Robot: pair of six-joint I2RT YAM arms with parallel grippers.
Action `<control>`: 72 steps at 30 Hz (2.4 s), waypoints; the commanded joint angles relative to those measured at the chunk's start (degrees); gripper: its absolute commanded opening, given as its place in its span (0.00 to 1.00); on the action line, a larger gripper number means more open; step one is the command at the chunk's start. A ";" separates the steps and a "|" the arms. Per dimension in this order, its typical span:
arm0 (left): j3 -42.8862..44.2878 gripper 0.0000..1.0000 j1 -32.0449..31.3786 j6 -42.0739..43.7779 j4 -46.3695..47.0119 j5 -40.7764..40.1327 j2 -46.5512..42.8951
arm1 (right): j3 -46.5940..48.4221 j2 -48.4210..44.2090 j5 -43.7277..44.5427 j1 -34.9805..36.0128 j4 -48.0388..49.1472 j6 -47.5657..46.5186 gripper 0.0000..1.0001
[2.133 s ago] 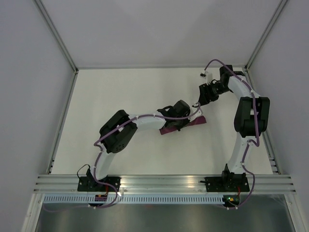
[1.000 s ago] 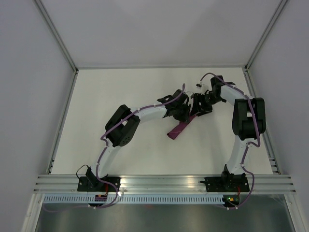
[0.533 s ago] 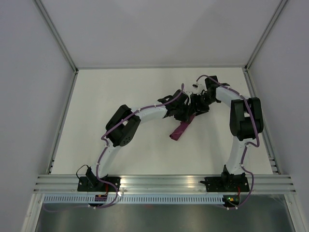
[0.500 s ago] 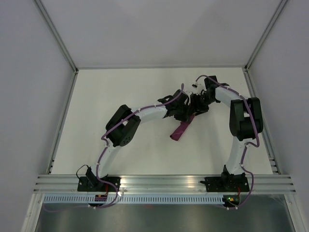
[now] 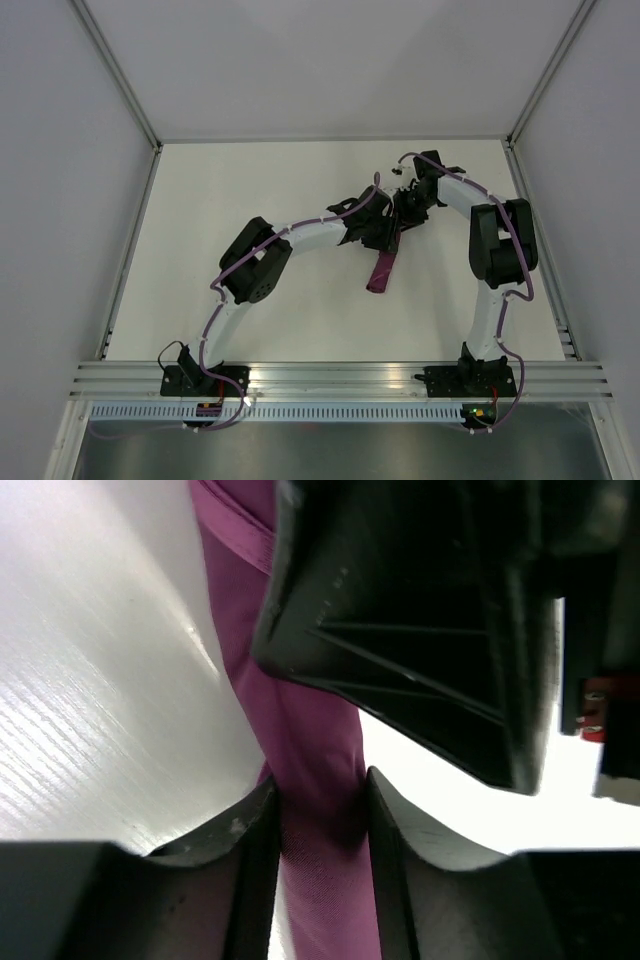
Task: Fold the napkin, place the utensils inside, and roll it up
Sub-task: Roll the napkin with the utensil
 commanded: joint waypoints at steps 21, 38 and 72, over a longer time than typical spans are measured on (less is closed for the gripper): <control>-0.17 0.49 3.91 0.78 -0.35 1.74 -9.51 | 17.89 13.67 10.20 3.66 1.15 -4.48 0.35; -5.79 0.49 7.42 1.48 0.44 2.97 -15.66 | 27.31 17.29 11.35 4.36 -1.13 -2.90 0.46; -6.58 0.48 8.83 1.57 0.17 4.11 -14.87 | 29.33 9.65 5.19 3.93 -0.08 -1.40 0.72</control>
